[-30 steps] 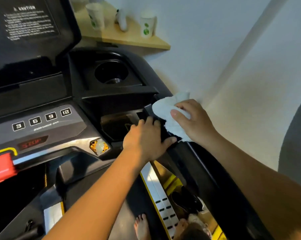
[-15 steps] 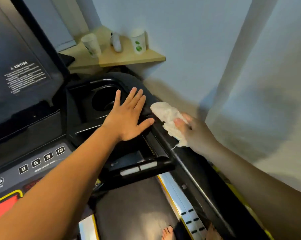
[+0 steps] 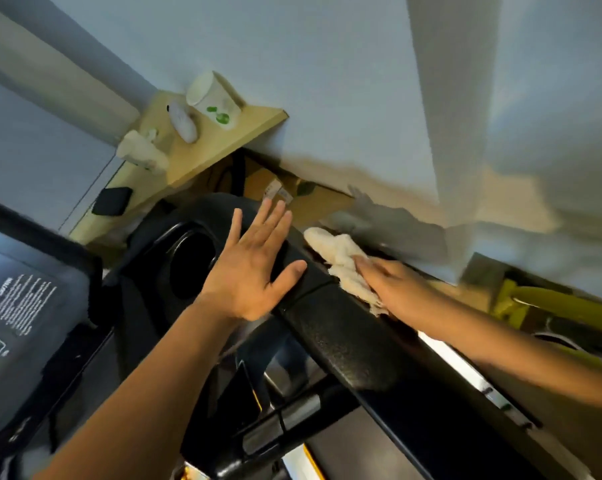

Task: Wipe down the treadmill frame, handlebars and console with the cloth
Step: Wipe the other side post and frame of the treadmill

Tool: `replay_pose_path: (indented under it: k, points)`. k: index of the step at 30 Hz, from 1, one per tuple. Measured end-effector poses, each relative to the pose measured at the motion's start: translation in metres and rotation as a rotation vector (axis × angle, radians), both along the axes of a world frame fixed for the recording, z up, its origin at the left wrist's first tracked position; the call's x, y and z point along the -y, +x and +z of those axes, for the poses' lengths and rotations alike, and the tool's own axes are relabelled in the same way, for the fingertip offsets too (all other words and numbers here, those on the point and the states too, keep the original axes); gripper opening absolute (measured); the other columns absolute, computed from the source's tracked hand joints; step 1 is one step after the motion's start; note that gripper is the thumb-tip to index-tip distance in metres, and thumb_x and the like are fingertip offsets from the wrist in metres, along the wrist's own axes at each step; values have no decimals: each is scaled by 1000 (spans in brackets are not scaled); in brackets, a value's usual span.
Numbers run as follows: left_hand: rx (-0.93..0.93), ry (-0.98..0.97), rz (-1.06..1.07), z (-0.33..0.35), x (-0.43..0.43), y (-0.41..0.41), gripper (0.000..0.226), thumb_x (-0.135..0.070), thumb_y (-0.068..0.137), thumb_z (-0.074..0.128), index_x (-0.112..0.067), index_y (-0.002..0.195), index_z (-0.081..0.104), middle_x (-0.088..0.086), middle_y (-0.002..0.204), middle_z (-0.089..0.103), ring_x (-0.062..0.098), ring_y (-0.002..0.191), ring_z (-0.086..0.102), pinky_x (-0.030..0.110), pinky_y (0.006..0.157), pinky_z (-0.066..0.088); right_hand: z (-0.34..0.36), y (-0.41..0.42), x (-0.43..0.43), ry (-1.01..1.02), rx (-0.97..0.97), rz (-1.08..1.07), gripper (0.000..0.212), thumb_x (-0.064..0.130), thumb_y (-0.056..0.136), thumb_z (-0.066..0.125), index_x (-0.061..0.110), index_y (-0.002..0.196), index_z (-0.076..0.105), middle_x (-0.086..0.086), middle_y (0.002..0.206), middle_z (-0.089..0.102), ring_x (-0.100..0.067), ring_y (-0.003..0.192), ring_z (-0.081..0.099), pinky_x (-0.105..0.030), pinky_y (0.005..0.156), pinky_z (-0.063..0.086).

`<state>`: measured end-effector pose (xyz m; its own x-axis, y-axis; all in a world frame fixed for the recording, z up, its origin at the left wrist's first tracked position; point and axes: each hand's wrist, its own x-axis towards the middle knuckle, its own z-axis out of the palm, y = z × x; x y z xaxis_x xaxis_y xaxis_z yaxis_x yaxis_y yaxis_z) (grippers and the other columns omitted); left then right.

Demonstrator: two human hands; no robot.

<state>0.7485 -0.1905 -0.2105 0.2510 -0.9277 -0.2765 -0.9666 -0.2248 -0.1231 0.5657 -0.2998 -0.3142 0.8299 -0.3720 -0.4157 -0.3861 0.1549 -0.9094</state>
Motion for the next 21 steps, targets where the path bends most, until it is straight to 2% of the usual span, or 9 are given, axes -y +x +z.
replay_pose_path:
  k: [3,6,7,9,11,13,16,19,21]
  points:
    - [-103,-128,-10,-3,-8,0,75,-55,98,29,-6,154,26,7,163,19,16,153,4,40,124,-1,-17,-35,-3,64,-60,18,31,53,96,36,38,105,61,11,87,64,0,78,57,-21,66,43]
    - [-158,-151,19,-5,-6,0,70,-53,97,36,-7,150,36,8,159,28,15,152,12,41,125,5,-34,-32,-4,92,-101,-75,25,54,93,41,44,80,60,-11,95,70,-21,83,64,-37,79,50]
    - [-163,-141,33,-4,-6,2,71,-53,97,37,-7,150,37,7,160,28,15,152,11,41,125,5,-33,-23,0,98,-124,-45,24,55,94,38,47,82,57,-8,99,68,-18,84,63,-37,83,48]
    - [-151,-95,43,-4,-2,4,74,-56,95,35,-11,153,31,3,163,21,13,153,4,41,125,2,-26,4,13,70,-105,82,27,57,98,27,51,108,51,5,105,59,-8,86,55,-31,84,40]
    - [-124,-46,39,-3,-1,5,76,-59,94,30,-16,156,22,-2,164,13,11,153,-2,40,124,-2,-19,39,17,55,-4,75,43,54,101,26,37,133,50,8,118,56,-10,101,54,-29,89,37]
    - [-119,-35,39,-3,-1,6,77,-60,94,29,-16,157,18,-2,165,10,10,152,-3,39,124,-3,-5,62,18,85,111,24,47,54,98,33,30,134,53,3,128,59,-14,112,55,-34,99,40]
    - [-121,-31,43,-3,-2,6,78,-59,94,30,-15,158,16,-1,165,10,11,153,-2,40,124,-2,-26,56,11,107,180,51,45,56,95,40,33,130,56,9,119,64,-10,109,57,-34,100,40]
    - [-124,-38,40,-4,-2,7,77,-59,95,29,-15,157,17,-2,165,12,12,153,-1,41,124,-1,-81,32,2,173,31,-2,44,79,78,45,61,117,55,24,107,67,-11,110,58,-39,103,40]
    - [-127,-40,34,-3,-1,7,76,-59,95,29,-15,157,19,-2,165,13,13,153,1,43,124,1,-98,30,-2,97,8,42,39,69,91,38,57,125,51,17,122,62,-14,118,55,-42,110,36]
